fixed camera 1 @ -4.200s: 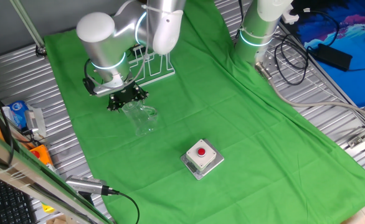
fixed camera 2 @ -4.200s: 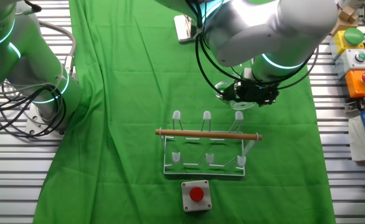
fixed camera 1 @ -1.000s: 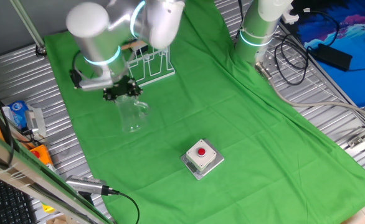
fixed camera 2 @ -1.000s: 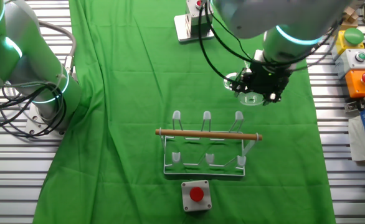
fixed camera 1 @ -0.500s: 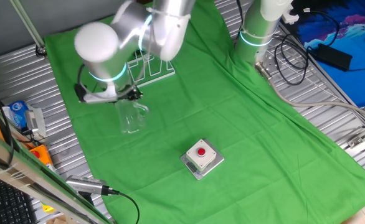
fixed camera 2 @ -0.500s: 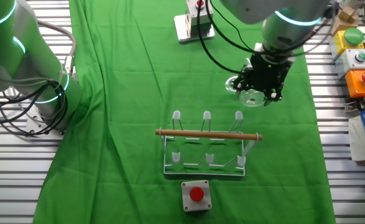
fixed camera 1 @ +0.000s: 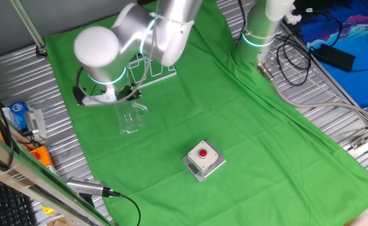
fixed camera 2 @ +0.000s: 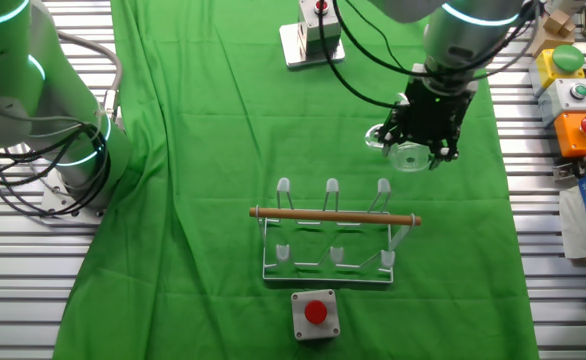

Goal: Put the cup on the cup rack

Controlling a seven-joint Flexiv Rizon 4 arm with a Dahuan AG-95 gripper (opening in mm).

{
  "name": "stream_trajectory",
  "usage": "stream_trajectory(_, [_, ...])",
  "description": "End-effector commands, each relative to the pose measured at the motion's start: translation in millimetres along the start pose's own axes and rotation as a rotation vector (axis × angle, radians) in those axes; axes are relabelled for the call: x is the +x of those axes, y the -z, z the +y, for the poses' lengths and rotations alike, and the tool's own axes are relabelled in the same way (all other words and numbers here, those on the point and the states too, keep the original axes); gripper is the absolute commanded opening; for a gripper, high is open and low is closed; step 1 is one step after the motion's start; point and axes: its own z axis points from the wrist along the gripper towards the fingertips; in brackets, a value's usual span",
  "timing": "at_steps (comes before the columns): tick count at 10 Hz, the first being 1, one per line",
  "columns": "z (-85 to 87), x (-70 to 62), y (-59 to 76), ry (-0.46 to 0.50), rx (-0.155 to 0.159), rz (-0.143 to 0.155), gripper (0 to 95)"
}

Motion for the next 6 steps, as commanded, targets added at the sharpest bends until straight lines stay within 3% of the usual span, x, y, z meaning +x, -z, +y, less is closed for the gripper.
stream_trajectory(1, [-2.1, 2.3, 6.9, 0.007, -0.010, -0.024, 0.0])
stream_trajectory(6, [0.0, 23.4, 29.7, 0.023, -0.037, -0.082, 0.0])
